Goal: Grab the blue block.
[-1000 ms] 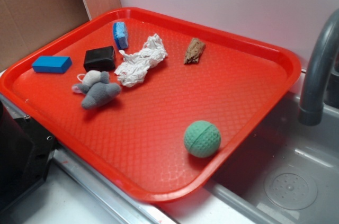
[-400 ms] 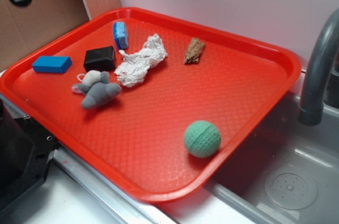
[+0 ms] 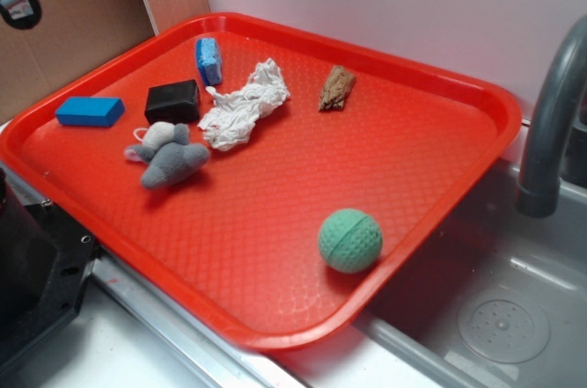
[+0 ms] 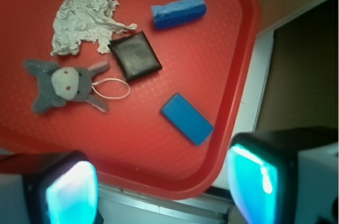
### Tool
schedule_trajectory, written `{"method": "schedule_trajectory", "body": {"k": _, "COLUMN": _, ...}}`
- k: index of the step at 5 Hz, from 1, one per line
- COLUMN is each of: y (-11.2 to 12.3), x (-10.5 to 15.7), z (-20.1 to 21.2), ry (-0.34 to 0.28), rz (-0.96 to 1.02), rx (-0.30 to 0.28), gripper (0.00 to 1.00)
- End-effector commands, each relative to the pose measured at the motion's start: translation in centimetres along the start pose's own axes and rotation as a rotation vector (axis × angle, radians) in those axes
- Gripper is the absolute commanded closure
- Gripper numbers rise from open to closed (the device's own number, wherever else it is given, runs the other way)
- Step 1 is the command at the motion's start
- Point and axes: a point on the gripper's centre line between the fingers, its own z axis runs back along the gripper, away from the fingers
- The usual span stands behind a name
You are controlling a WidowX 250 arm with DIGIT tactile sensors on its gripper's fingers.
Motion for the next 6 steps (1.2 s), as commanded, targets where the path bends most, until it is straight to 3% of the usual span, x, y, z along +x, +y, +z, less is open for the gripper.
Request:
{"method": "schedule_trajectory", "body": {"k": 1, "y": -0.2, "x": 0.5, "z": 0.6, "ry": -0.011, "rz": 0.003, "rx": 0.011, "gripper": 0.00}}
{"method": "schedule_trajectory", "body": {"k": 2, "y": 0.8, "x": 0.3, "z": 0.1, "ry": -0.089, "rz": -0.232, "rx": -0.095, "gripper": 0.00}}
{"method": "schedule_trajectory", "body": {"k": 3, "y": 1.7, "x": -0.6, "z": -0.4, "ry": -0.093, "rz": -0.437, "rx": -0.136, "gripper": 0.00}}
{"method": "schedule_trajectory", "body": {"k": 4, "y": 2.8, "x": -0.4, "z": -2.9, "ry": -0.007, "rz": -0.493, "rx": -0.065, "gripper": 0.00}}
{"method": "schedule_trajectory", "body": {"k": 5, "y": 3.4, "x": 0.4, "z": -5.7, "ry": 0.023, "rz": -0.537, "rx": 0.010, "gripper": 0.00}}
{"method": "schedule_trajectory", "body": {"k": 6, "y": 4.4, "x": 0.6, "z": -8.0, "ry": -0.003, "rz": -0.578, "rx": -0.015, "gripper": 0.00}}
